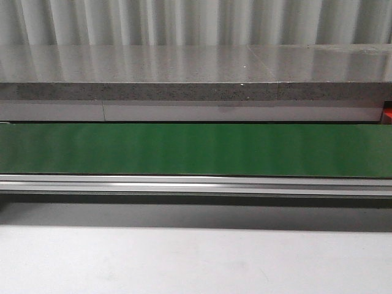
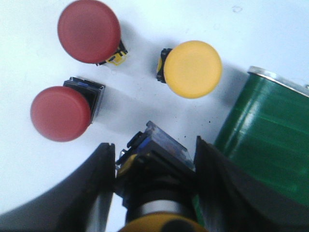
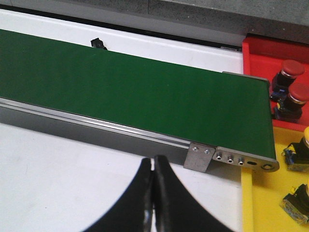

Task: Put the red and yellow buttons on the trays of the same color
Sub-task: 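Grasp another yellow button from the cluster with the left gripper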

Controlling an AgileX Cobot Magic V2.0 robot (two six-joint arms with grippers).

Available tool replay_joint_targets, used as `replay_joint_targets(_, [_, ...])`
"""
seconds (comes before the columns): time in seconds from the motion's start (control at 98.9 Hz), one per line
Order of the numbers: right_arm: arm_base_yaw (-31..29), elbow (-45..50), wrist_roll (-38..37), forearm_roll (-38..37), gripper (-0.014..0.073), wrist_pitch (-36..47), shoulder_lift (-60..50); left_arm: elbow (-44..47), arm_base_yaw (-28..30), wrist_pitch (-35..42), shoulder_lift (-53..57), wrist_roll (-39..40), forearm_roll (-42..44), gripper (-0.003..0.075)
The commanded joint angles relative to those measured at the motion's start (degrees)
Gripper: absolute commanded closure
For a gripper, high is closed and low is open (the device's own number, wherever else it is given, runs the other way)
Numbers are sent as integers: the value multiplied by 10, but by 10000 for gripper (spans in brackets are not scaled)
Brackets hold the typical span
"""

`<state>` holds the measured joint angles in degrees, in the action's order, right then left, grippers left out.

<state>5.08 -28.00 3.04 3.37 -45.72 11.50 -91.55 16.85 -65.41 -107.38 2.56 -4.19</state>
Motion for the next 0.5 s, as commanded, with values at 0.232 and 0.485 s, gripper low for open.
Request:
replay_joint_targets(0.232, [2,-14,5,0,662,42,7,33,-63,0,89,-64,-4,634])
replay_joint_targets(0.485, [2,-14,5,0,662,42,7,69,-91,26,79,-66,-4,634])
